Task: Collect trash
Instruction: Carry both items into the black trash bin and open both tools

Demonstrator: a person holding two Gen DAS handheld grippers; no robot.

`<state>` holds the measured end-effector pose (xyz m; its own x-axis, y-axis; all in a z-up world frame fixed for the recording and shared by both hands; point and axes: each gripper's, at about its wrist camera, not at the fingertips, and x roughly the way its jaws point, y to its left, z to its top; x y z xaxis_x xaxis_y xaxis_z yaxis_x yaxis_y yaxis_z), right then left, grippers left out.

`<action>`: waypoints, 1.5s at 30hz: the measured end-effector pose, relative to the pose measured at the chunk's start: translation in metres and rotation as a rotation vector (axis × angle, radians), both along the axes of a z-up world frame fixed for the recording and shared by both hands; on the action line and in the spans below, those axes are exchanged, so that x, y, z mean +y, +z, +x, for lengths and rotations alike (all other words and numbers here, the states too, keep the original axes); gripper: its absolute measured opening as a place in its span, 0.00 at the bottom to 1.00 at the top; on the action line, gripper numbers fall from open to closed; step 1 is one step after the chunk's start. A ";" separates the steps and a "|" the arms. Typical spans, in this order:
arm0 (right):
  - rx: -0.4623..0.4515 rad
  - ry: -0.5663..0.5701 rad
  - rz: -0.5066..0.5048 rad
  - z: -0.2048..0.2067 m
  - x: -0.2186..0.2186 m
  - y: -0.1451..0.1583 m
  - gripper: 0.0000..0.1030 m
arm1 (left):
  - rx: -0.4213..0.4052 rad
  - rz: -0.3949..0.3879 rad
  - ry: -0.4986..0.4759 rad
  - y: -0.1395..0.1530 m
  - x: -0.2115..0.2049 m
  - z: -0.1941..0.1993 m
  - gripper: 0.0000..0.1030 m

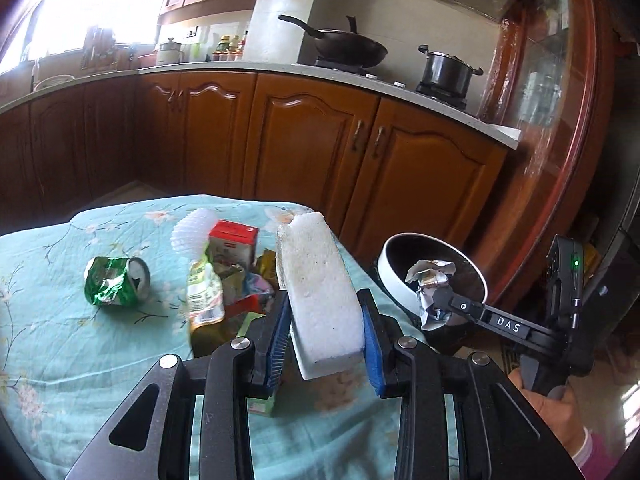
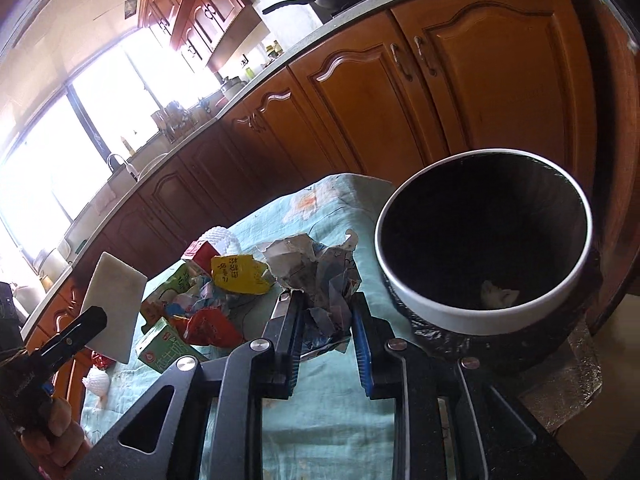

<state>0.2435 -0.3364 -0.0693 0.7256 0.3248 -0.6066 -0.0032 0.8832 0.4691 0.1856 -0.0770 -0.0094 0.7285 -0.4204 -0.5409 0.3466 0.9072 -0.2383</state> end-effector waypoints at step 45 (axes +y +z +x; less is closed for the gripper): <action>0.060 -0.166 -0.135 0.028 -0.116 -0.002 0.24 | 0.148 0.103 -0.255 -0.040 -0.188 0.163 0.32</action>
